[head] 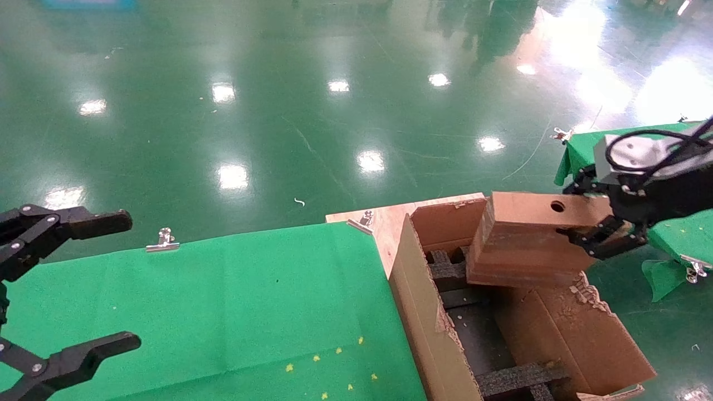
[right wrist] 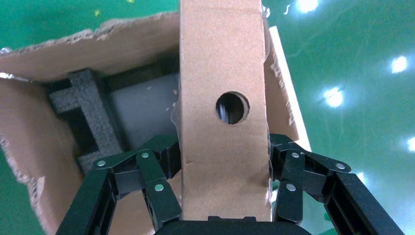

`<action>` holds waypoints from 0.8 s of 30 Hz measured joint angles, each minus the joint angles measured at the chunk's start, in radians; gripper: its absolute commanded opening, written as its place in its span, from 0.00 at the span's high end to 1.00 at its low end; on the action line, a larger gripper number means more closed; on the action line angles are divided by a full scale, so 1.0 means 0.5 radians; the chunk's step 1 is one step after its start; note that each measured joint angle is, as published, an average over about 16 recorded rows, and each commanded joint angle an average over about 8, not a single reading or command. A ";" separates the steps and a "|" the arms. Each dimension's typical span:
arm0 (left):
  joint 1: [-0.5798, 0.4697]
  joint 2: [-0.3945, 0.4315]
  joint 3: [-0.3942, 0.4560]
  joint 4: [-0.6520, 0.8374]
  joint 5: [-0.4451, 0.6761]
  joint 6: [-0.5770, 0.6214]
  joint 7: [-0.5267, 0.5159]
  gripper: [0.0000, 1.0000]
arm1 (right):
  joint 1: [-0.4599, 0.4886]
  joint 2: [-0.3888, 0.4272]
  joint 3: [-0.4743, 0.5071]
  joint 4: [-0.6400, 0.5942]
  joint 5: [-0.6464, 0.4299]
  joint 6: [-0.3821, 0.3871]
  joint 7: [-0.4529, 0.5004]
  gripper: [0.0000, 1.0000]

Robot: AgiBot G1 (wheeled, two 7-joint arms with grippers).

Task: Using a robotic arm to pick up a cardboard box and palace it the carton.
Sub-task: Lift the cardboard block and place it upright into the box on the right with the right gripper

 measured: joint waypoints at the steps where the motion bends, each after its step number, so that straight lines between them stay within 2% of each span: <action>1: 0.000 0.000 0.000 0.000 0.000 0.000 0.000 0.00 | 0.001 0.000 -0.008 0.002 0.002 0.002 0.001 1.00; 8: 0.000 0.000 0.000 0.000 0.000 0.000 0.000 0.00 | -0.004 -0.005 -0.034 0.000 0.018 0.031 0.026 1.00; 13: 0.000 0.000 0.000 0.000 0.000 0.000 0.000 0.00 | -0.038 0.003 -0.035 0.009 0.025 0.104 0.151 1.00; 18: 0.000 0.000 0.000 0.000 0.000 0.000 0.000 0.00 | -0.086 0.040 -0.052 0.060 0.019 0.243 0.447 1.00; 24: 0.000 0.000 0.000 0.001 -0.001 0.000 0.000 0.00 | -0.142 0.148 -0.091 0.237 -0.024 0.422 0.973 1.00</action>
